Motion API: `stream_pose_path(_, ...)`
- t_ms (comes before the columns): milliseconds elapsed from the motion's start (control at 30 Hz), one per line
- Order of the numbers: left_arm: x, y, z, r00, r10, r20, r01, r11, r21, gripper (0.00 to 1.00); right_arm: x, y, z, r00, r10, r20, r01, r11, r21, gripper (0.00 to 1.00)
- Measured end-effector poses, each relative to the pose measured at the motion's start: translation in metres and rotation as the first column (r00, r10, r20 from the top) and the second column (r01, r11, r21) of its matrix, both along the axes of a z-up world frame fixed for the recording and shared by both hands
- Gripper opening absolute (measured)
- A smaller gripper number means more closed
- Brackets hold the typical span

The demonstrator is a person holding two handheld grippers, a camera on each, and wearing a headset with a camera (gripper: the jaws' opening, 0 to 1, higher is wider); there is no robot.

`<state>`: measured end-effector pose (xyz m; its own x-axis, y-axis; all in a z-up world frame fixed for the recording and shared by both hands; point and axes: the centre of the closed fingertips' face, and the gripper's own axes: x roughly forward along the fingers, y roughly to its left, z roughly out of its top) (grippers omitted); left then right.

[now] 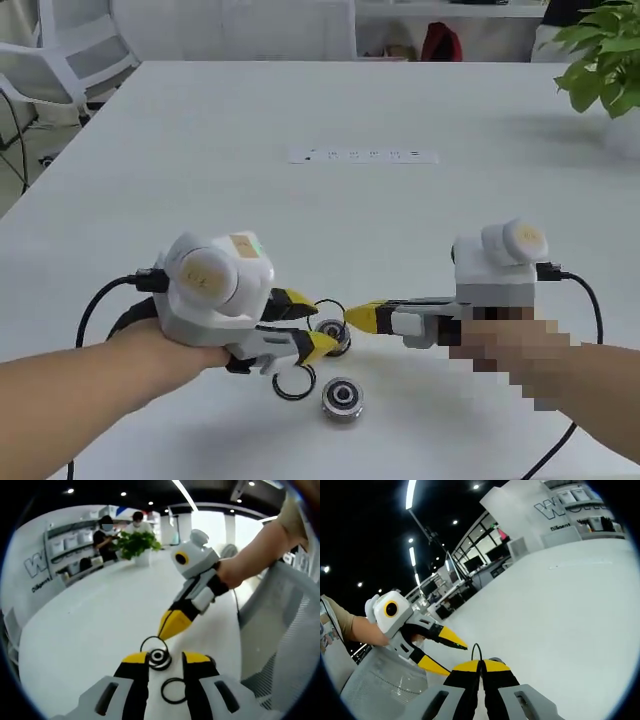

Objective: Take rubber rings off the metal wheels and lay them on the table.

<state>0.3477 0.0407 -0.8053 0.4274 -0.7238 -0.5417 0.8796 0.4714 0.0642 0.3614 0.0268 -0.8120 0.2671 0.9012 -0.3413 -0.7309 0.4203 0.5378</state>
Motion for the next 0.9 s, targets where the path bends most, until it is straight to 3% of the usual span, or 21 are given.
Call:
stream_pose_path(300,-0.009,0.016,0.016,1.000,0.011,0.009,-0.011,0.999,-0.034,0.34,-0.003,0.002,0.006,1.000,0.012,0.013,-0.012,1.000,0.007,0.00)
stream_pose_path(900,-0.024,0.044,0.022,0.999,0.032,0.005,-0.031,0.998,-0.046,0.40,-0.023,0.021,0.009,0.997,0.081,-0.003,-0.081,0.997,0.001,0.00)
